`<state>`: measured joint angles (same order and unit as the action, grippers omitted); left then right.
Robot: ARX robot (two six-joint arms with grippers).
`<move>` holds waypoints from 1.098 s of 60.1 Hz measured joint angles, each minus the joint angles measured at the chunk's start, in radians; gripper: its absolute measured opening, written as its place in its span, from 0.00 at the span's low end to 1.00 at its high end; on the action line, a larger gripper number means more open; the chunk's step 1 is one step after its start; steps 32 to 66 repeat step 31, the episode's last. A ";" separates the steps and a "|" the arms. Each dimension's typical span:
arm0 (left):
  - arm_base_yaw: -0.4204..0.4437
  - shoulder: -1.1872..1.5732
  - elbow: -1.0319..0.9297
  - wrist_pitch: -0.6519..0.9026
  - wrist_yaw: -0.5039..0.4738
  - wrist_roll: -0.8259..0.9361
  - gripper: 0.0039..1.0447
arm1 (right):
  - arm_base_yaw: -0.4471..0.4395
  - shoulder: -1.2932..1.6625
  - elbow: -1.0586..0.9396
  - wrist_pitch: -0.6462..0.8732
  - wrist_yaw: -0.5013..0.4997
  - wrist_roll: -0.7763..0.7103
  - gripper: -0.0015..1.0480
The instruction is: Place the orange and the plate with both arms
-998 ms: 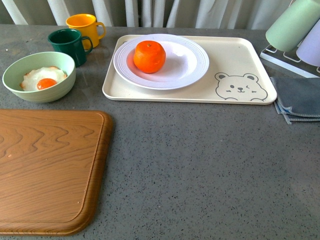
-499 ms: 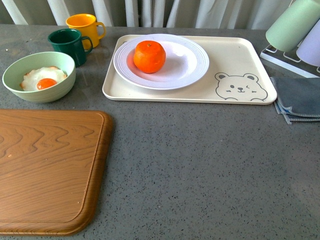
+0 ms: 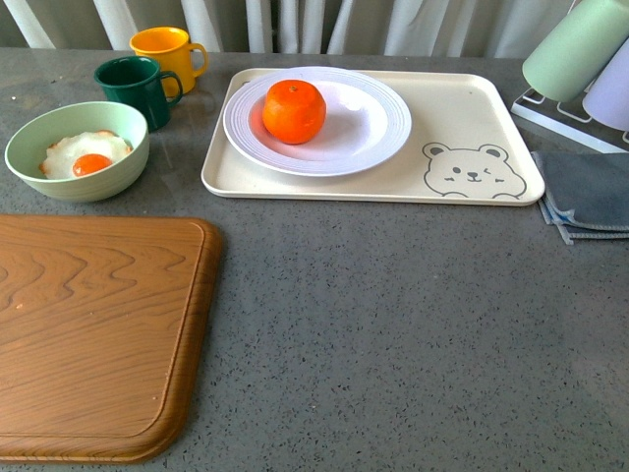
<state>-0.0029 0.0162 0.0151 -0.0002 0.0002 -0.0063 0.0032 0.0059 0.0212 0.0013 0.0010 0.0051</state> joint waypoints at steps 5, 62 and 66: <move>0.000 0.000 0.000 0.000 0.000 0.000 0.92 | 0.000 0.000 0.000 0.000 0.000 0.000 0.91; 0.000 0.000 0.000 0.000 0.000 0.000 0.92 | 0.000 0.000 0.000 0.000 0.000 0.000 0.91; 0.000 0.000 0.000 0.000 0.000 0.000 0.92 | 0.000 0.000 0.000 0.000 0.000 0.000 0.91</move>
